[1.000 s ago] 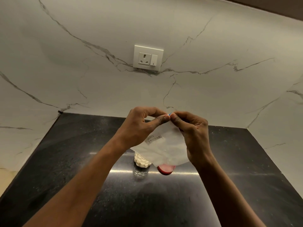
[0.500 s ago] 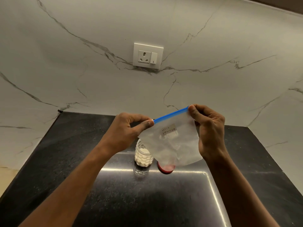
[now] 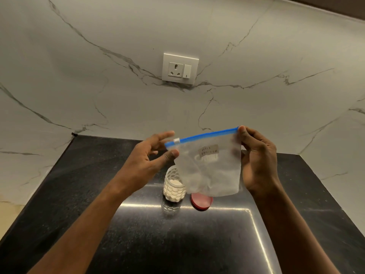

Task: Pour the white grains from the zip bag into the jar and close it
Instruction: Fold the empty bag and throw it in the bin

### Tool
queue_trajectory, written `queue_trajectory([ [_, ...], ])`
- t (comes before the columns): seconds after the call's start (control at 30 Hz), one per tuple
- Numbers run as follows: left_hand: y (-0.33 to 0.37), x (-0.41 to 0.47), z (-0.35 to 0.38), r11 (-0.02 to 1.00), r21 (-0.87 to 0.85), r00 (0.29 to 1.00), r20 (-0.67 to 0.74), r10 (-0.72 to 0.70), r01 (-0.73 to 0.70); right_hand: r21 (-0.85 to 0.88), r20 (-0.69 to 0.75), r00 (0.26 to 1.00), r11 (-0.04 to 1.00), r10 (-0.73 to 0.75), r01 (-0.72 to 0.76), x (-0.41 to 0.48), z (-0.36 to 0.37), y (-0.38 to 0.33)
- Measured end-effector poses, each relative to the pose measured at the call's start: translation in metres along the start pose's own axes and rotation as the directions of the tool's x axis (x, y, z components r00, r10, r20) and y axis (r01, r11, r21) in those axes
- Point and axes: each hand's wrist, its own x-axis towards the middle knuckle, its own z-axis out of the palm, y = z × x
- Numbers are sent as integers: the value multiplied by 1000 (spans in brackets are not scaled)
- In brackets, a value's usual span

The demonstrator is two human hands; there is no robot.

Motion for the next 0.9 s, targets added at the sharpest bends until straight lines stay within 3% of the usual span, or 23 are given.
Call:
queue_trajectory([
  [0.1, -8, -6, 18, 947, -278, 978, 169, -119, 163, 86, -5, 997, 994, 71, -70, 0, 4, 4],
  [0.23, -15, -10, 39, 932, -311, 981, -8, -196, 184, 80, 112, 984, 986, 135, -144, -4, 9, 18],
  [0.37, -16, -7, 31, 883, -407, 961, -43, -274, 233, -282, 368, 878, 937, 306, -208, -19, -7, 34],
  [0.47, -16, -6, 20, 861, -393, 942, 49, -331, 323, -402, 373, 856, 894, 357, -198, -27, -14, 47],
  [0.67, -22, -8, 1, 802, -358, 875, 270, -402, 478, -187, 271, 893, 930, 359, -317, -30, -18, 47],
  [0.73, -24, -7, -2, 669, -519, 847, 310, -433, 532, -16, 175, 893, 908, 415, -419, -31, -15, 52],
  [0.83, -26, -9, -4, 390, -749, 825, 366, -431, 536, 273, 76, 842, 801, 535, -533, -31, -10, 62],
  [0.9, -28, -14, -5, 436, -729, 840, 370, -397, 527, 356, 57, 819, 754, 572, -552, -31, -8, 66],
])
